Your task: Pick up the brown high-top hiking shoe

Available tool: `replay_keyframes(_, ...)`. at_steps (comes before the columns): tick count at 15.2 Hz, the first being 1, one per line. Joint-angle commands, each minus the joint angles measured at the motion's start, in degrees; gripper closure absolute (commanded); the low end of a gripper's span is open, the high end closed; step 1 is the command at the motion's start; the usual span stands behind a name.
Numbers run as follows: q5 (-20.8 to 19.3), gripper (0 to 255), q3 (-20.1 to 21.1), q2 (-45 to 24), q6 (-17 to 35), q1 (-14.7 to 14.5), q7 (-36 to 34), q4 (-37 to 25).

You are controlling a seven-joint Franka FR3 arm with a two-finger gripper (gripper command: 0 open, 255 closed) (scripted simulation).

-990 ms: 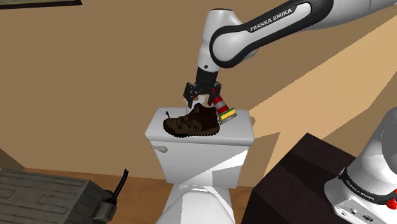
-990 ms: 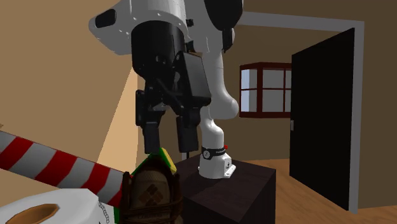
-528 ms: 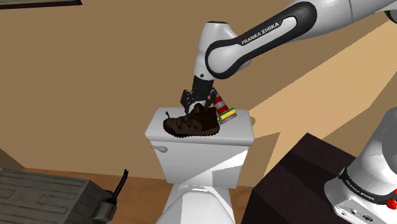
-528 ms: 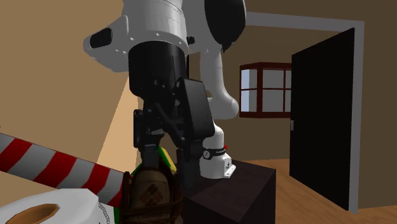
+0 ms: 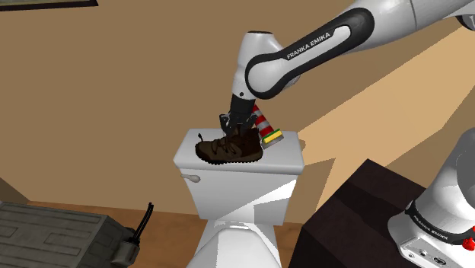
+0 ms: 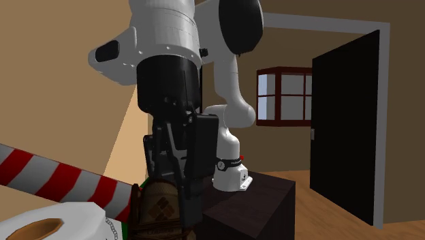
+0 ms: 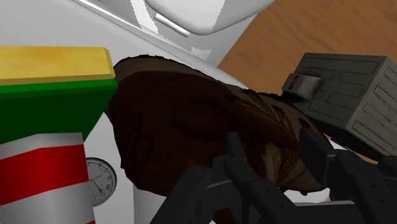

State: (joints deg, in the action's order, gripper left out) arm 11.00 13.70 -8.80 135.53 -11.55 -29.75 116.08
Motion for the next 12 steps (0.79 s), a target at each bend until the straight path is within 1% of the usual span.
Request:
replay_keyframes(1,0.0,255,0.0,0.0,0.0,0.0,0.0,0.0)
replay_keyframes(5,0.0,255,0.0,-0.1,0.1,0.0,0.0,0.1)
replay_keyframes(12,-0.1,255,-0.1,2.2,-4.9,0.2,-0.7,-2.6)
